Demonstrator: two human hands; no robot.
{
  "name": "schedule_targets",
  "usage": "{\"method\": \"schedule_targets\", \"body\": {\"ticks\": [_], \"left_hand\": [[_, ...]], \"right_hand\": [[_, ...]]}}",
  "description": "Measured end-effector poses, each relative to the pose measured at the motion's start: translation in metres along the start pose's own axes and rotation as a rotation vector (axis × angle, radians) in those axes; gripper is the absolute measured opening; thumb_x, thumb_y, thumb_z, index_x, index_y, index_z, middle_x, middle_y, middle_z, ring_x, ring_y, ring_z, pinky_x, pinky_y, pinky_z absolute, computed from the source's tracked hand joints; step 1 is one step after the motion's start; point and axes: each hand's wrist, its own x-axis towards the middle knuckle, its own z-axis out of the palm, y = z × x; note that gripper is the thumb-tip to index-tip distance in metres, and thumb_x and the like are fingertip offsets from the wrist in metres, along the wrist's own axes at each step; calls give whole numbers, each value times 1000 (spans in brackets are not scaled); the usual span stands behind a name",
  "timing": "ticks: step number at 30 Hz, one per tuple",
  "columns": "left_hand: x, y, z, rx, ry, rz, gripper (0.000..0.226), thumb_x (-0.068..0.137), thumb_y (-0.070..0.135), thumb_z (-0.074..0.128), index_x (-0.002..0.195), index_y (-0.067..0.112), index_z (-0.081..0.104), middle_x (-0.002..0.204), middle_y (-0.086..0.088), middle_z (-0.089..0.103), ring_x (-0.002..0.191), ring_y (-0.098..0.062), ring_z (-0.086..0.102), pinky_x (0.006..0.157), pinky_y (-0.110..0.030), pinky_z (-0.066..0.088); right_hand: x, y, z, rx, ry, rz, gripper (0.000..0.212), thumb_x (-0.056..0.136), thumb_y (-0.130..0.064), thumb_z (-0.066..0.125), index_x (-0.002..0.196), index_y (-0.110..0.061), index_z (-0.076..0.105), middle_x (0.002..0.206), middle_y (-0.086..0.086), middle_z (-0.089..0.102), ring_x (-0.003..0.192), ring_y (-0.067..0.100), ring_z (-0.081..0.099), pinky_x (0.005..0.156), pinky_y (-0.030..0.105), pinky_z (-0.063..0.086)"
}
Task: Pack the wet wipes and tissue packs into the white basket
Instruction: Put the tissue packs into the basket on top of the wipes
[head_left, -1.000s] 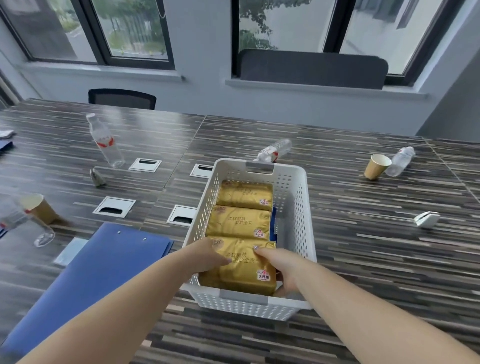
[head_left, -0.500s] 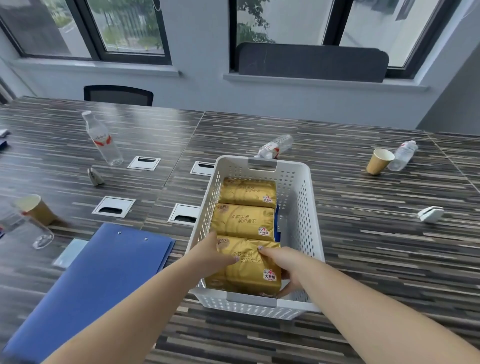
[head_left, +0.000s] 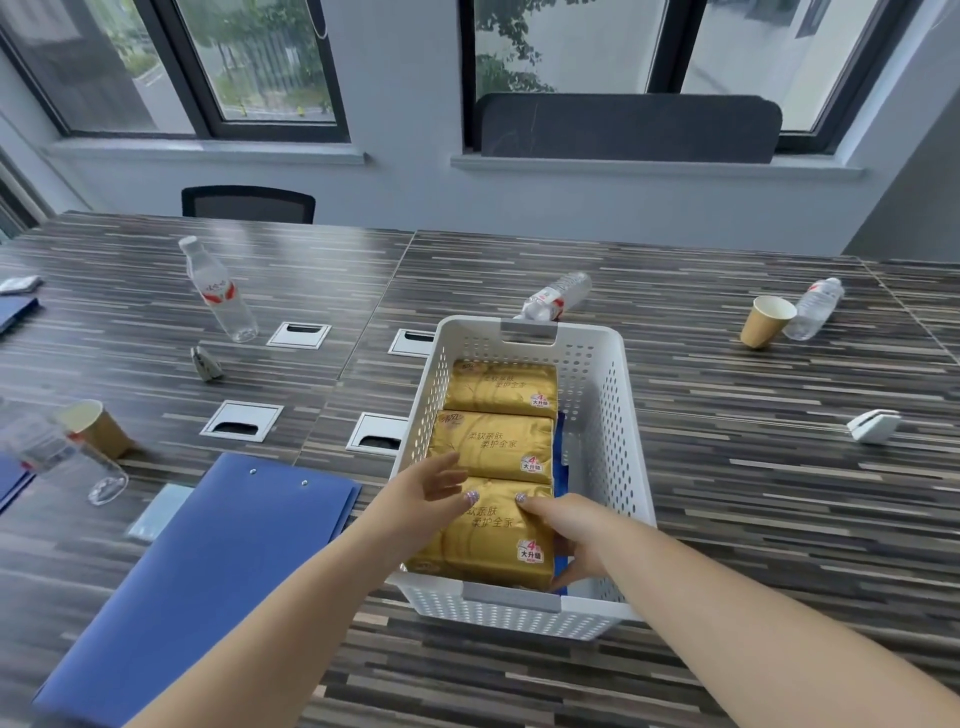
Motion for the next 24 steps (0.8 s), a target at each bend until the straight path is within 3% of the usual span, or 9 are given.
{"method": "schedule_targets", "body": {"ticks": [4,7,11,15,18,20,24], "left_hand": [[-9,5,6,47,-13,8,49,89,21,64,136,23,51,116,11,65,110,-5,60,95,-25,48],[-14,14,13,81,-43,14,42,90,25,64,131,24,56,111,13,66,106,-3,60,90,-22,49],[-21,37,37,136,-155,23,38,91,33,60,128,26,56,119,11,64,105,-3,58,86,-18,44],[-24,60,80,169,-265,57,47,93,34,57,137,22,48,133,6,59,111,-4,55,91,-19,43],[-21,66,116,288,-260,100,68,91,39,57,149,20,29,144,2,48,126,-11,49,97,-24,44],[-20,70,141,397,-218,127,78,89,43,58,151,18,19,147,-1,43,131,-18,45,105,-32,42],[-17,71,166,506,-126,106,69,88,44,57,144,19,26,143,-4,39,127,-21,45,102,-34,42]], "right_hand": [[-6,-2,1,-65,55,-28,59,83,-45,64,132,-21,42,132,8,54,121,32,51,99,59,42],[-19,-6,-8,-96,55,-195,74,76,-49,69,138,-23,39,142,1,46,131,27,43,105,51,38],[-60,-15,-42,-164,-14,-447,47,92,-13,57,136,-24,46,125,0,59,115,17,58,98,43,49],[-84,-19,-80,-276,107,-607,33,93,-3,51,117,-23,61,107,-2,68,98,15,66,87,36,56],[-75,-16,-99,-624,262,-753,38,93,-3,49,118,-28,63,124,-6,62,117,12,57,96,26,45],[-66,-13,-114,-876,315,-830,47,92,0,48,125,-31,60,140,-7,51,132,12,44,108,28,33],[-49,-16,-131,-1259,342,-912,62,91,4,43,138,-35,46,157,-8,26,146,14,17,119,33,13]]}}
